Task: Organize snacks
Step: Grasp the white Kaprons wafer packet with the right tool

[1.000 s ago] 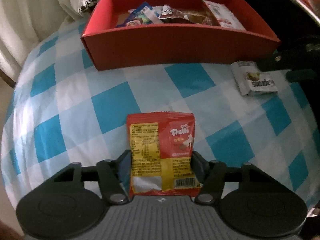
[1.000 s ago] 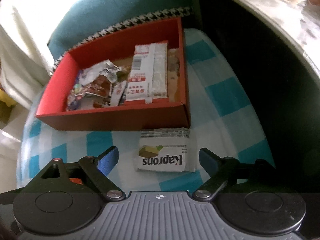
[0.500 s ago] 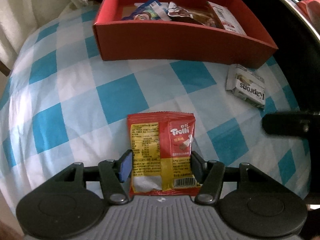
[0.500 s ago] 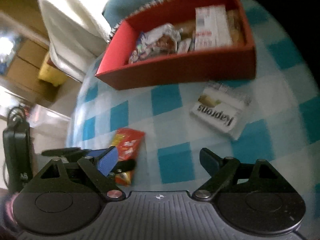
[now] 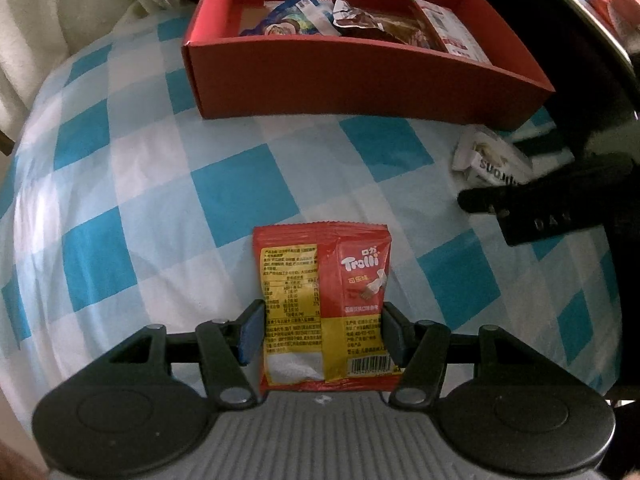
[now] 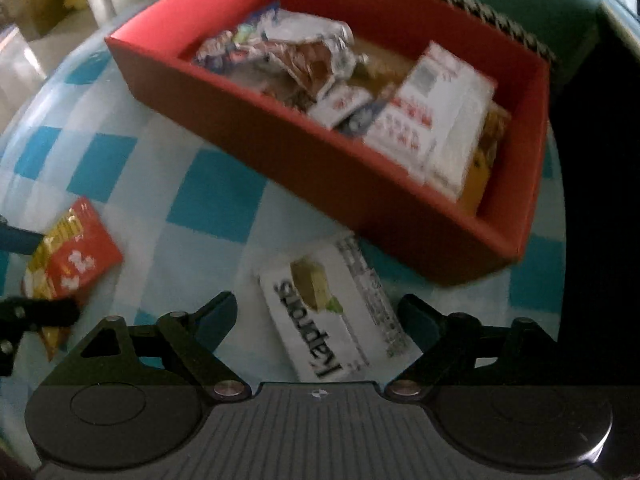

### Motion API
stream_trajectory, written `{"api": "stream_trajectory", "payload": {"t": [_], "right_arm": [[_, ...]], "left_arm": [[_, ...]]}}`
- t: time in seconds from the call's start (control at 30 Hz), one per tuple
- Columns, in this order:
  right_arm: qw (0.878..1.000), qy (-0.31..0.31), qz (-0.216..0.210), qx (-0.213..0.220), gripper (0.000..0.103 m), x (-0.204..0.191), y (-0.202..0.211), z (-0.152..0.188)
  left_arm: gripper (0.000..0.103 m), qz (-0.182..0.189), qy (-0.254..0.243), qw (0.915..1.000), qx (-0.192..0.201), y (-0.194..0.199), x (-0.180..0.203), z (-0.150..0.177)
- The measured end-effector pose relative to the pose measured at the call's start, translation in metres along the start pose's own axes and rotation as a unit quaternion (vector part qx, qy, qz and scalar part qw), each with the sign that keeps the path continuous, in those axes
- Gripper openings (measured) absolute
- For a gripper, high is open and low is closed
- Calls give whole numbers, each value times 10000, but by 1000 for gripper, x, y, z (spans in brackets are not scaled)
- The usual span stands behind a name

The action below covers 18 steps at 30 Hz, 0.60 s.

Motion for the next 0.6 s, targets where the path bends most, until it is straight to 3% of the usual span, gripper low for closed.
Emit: {"api": "stream_trajectory", "payload": {"t": [0.03,0.1,0.17,0.23,0.33,0.53,0.6], "right_arm": [[9998,-170,-37,7,88,2,1,4],[9993,-361,-25,51,74,5,8,10],[9979,-639,-66,58,69,9,15,16],[9967,-804,-149,-1,69,9,17,22],[9972,-732,127,52,69,3,16,26],[9964,-812,180,187,76,4,5,10],[9965,-777,210,226,73,2,6,10]], "left_arm": [[53,-2,-12,10000,8,0,0,-1],[54,-9,-8,10000,14,1,0,1],[53,-12,-10,10000,18,3,1,2],[53,-20,-50,10000,45,5,3,4],[53,-127,-166,9998,44,4,6,5],[53,-347,-360,9987,81,1,14,4],[52,-358,-385,9985,120,1,15,3]]}}
Point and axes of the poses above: each gripper's, at about its wrist camera, not at the fingertips, and y roughly against the way its jaws point, x to its right, z to its underside, the point moved 6 cm from there along -y, roughly the way its jaws point, and after that the axes turned 12 degrees about -y, right-handed, at the moved point
